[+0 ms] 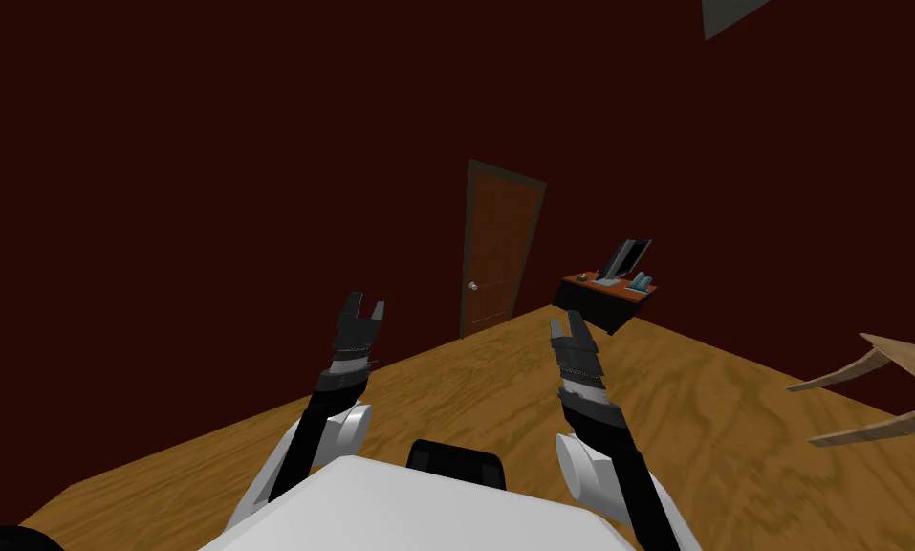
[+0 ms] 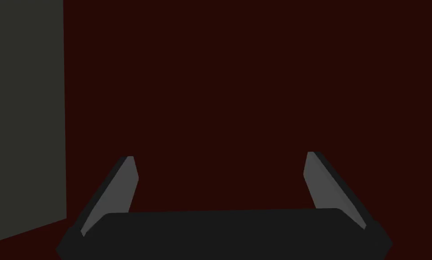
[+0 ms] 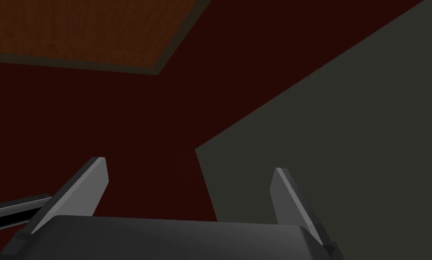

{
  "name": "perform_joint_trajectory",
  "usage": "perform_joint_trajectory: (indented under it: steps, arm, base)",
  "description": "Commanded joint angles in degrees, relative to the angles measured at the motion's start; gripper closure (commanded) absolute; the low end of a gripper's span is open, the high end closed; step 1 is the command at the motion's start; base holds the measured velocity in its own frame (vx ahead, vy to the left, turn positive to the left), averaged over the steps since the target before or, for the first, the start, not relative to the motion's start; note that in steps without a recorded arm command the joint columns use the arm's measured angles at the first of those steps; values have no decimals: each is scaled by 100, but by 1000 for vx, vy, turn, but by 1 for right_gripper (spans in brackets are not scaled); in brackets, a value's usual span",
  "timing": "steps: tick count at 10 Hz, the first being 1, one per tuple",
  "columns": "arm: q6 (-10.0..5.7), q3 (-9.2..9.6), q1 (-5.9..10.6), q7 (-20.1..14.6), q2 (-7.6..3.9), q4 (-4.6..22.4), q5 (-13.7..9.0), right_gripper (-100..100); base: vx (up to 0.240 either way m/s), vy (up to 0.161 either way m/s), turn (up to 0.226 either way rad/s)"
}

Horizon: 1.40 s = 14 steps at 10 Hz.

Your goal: Pull the door open

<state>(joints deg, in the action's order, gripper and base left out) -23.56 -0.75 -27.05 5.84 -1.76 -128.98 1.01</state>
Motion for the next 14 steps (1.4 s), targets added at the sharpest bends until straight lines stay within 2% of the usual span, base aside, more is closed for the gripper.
perform_joint_trajectory:
  steps: [1, 5, 8, 14]
  arm:
    - [-63, -10, 63, 122, -43, 190, 52, -100]
    - [-194, -31, 196, 378, -118, 586, 160, -100]
    - [-345, -55, 348, 673, -192, 1044, 285, -100]
    - [-571, -91, 577, 1114, -287, 1729, 472, -100]
  base:
    - [90, -89, 73]
    - [100, 18, 23]
    - [103, -7, 39]
    - [96, -10, 34]
